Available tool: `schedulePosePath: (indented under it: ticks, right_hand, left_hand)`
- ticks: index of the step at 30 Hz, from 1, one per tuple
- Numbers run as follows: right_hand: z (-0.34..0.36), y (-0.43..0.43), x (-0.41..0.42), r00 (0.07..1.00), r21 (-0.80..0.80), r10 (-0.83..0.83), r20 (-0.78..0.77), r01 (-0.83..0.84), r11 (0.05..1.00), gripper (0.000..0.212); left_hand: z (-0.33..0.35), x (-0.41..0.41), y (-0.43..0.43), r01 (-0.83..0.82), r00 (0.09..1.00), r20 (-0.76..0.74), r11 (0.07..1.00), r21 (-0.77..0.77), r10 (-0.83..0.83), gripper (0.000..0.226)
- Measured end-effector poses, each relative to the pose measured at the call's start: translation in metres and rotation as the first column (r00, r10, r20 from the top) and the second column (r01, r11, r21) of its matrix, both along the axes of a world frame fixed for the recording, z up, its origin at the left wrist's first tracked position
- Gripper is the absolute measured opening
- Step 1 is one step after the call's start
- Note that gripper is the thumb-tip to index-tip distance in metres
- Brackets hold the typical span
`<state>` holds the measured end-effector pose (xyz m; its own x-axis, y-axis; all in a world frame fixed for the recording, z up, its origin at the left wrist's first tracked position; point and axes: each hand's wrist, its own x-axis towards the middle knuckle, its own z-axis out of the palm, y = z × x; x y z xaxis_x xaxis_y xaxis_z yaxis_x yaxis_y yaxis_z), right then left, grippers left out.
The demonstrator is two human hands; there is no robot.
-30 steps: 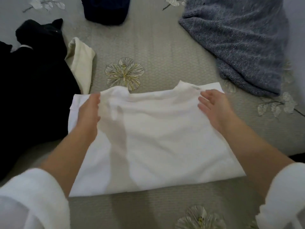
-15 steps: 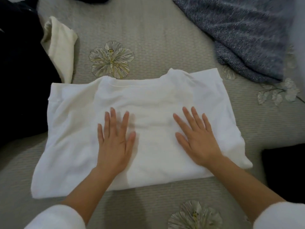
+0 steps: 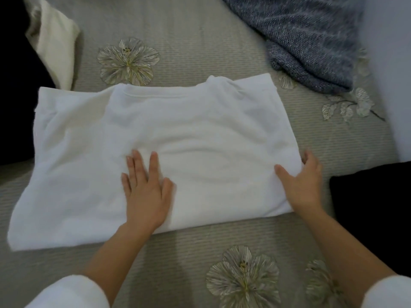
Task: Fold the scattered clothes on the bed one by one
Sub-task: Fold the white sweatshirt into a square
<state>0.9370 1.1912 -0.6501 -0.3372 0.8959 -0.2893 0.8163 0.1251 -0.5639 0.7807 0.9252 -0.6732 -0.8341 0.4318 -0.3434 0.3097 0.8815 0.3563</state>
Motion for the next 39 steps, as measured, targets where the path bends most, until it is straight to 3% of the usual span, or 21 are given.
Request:
schedulePosePath:
  ticks: [4,8,10,15,19,21,23,24,26,28,34,39]
  right_hand:
    - [0.014,0.015,-0.005,0.994,-0.218,-0.085,-0.066,0.068,0.973,0.059]
    - [0.050,0.028,-0.012,0.981,-0.560,-0.151,-0.125,0.056,0.826,0.027]
    - [0.076,0.028,-0.010,0.983,-0.641,-0.114,-0.146,-0.006,0.768,0.031]
    - [0.143,0.005,0.000,0.974,-0.805,-0.083,-0.213,-0.127,0.580,0.014]
    - [0.171,-0.027,-0.008,0.967,-0.844,-0.035,-0.253,-0.203,0.496,0.028]
    - [0.175,-0.048,-0.017,0.960,-0.834,0.013,-0.281,-0.251,0.492,0.036]
    - [0.175,-0.069,-0.027,0.929,-0.794,0.054,-0.366,-0.342,0.502,0.039]
    - [0.176,-0.080,-0.033,0.910,-0.769,0.075,-0.408,-0.387,0.509,0.039]
    - [0.173,-0.105,-0.046,0.876,-0.734,0.096,-0.473,-0.451,0.507,0.042]
    - [0.169,-0.135,-0.064,0.847,-0.707,0.122,-0.518,-0.504,0.497,0.045]
    - [0.137,-0.232,-0.118,0.780,-0.595,0.207,-0.591,-0.594,0.541,0.058]
    - [0.100,-0.299,-0.144,0.733,-0.597,0.446,-0.514,-0.679,0.428,0.077]
  left_hand:
    - [-0.001,0.020,0.016,0.010,1.000,-0.029,0.999,0.036,-0.009,0.073]
    - [0.003,0.032,0.010,0.146,0.989,0.015,0.988,0.051,-0.147,0.073]
    - [0.007,0.040,0.007,0.207,0.974,0.080,0.977,0.057,-0.211,0.071]
    - [0.016,0.076,0.006,0.268,0.944,0.192,0.963,0.027,-0.269,0.074]
    - [0.033,0.112,0.005,0.312,0.910,0.290,0.950,-0.012,-0.295,0.063]
    - [0.045,0.112,0.003,0.250,0.888,0.383,0.966,0.064,-0.255,0.057]
    - [0.060,0.097,-0.004,-0.054,0.815,0.571,0.970,0.238,-0.095,0.041]
    - [0.069,0.086,-0.009,-0.301,0.706,0.708,0.904,0.305,-0.003,0.034]
    - [0.086,0.064,-0.030,-0.689,0.441,0.895,0.664,0.290,0.066,0.029]
    - [0.094,0.046,-0.058,-0.837,0.314,0.944,0.499,0.224,0.104,0.033]
    - [0.100,0.011,-0.144,-0.972,0.194,0.961,0.170,0.161,0.198,0.043]
    - [0.094,0.006,-0.184,-0.993,0.104,0.989,-0.046,0.110,0.104,0.048]
